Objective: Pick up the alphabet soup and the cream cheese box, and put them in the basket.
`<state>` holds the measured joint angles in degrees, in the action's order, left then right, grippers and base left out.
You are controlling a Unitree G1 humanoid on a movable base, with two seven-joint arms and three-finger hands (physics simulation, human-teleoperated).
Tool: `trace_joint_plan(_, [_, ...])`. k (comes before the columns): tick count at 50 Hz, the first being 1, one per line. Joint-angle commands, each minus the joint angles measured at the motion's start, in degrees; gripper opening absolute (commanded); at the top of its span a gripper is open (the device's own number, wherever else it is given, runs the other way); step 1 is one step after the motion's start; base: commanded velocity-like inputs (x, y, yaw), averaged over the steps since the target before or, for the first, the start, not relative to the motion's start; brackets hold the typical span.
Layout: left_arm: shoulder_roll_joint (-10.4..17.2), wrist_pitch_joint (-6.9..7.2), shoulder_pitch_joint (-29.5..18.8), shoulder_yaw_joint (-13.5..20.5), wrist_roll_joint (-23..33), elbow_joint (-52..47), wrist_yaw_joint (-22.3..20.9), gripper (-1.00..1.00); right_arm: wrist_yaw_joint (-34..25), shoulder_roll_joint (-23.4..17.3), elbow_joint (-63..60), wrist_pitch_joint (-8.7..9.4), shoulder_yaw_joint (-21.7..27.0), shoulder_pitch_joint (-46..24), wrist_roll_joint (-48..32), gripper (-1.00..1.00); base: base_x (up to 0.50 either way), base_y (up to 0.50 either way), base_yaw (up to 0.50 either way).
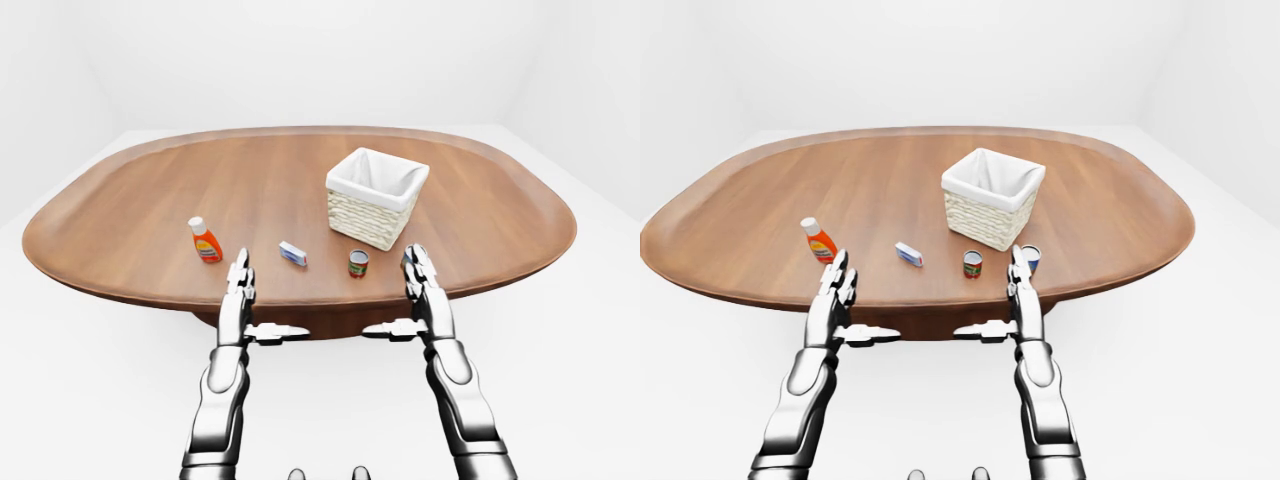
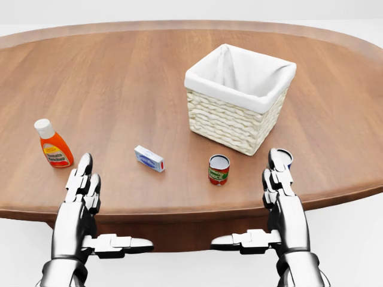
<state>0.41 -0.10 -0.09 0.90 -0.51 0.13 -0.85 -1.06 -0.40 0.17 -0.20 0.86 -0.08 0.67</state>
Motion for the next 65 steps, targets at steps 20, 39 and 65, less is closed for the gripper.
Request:
trace_joint_plan(20, [0.83, -1.46, -0.68, 1.59, -1.07, 2.01, -1.48, 1.00, -2.47, -0.55, -0.44, 0.22, 1.32, 0.11, 2.52, 1.00, 0.00, 0.00, 0.00])
trace_joint_plan(39, [0.79, -1.24, -0.44, 1.61, -1.20, 1.52, -1.57, 1.00, -3.12, -0.51, -0.77, 0.23, 1.45, 0.38, 3.88, 1.00, 0.00, 0.00, 0.00])
trace_joint_plan(65, [0.80, -0.99, -0.38, 1.66, -1.31, 1.15, -1.53, 1.00, -3.01, -0.53, -0.67, 0.39, 1.34, 0.24, 3.54, 1.00, 0.00, -0.16, 0.00])
